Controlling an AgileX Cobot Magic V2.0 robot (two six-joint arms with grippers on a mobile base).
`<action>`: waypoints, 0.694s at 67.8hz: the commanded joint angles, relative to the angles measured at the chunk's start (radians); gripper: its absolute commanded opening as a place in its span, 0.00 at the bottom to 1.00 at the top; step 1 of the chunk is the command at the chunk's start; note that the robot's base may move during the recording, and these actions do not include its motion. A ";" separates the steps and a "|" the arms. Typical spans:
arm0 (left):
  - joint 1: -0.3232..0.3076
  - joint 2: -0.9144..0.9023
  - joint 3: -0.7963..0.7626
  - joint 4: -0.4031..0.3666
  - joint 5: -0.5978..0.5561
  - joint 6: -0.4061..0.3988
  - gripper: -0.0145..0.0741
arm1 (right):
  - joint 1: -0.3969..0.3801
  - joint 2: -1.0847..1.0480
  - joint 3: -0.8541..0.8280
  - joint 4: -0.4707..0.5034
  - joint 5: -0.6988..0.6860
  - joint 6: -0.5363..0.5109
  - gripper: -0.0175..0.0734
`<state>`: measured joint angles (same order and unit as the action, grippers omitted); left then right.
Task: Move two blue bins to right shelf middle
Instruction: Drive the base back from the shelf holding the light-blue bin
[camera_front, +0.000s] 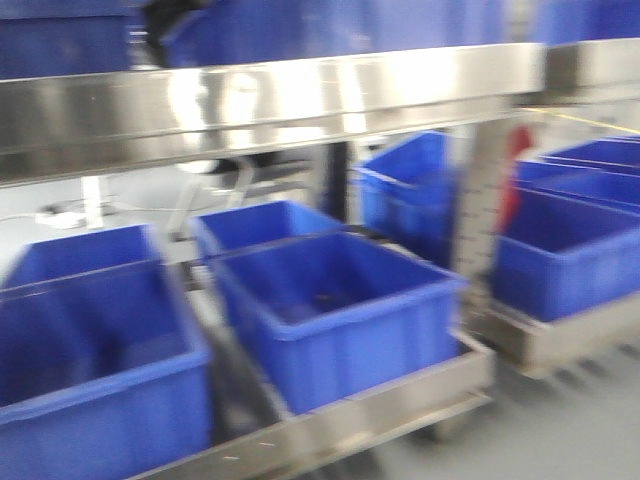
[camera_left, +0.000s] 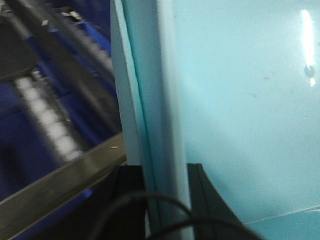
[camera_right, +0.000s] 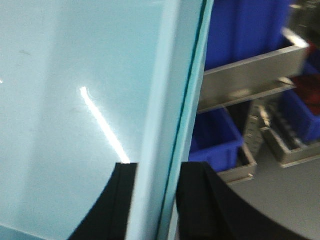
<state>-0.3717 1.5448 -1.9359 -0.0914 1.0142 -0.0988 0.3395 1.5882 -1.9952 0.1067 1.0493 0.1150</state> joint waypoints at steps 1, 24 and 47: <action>-0.001 -0.022 -0.018 -0.038 -0.092 0.015 0.04 | -0.006 -0.016 -0.018 -0.006 -0.070 -0.011 0.02; -0.001 -0.022 -0.018 -0.038 -0.092 0.015 0.04 | -0.006 -0.016 -0.018 -0.006 -0.070 -0.011 0.02; -0.001 -0.022 -0.018 -0.038 -0.092 0.015 0.04 | -0.006 -0.016 -0.018 -0.006 -0.070 -0.011 0.02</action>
<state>-0.3717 1.5448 -1.9359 -0.0920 1.0101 -0.0988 0.3395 1.5882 -1.9952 0.1067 1.0493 0.1150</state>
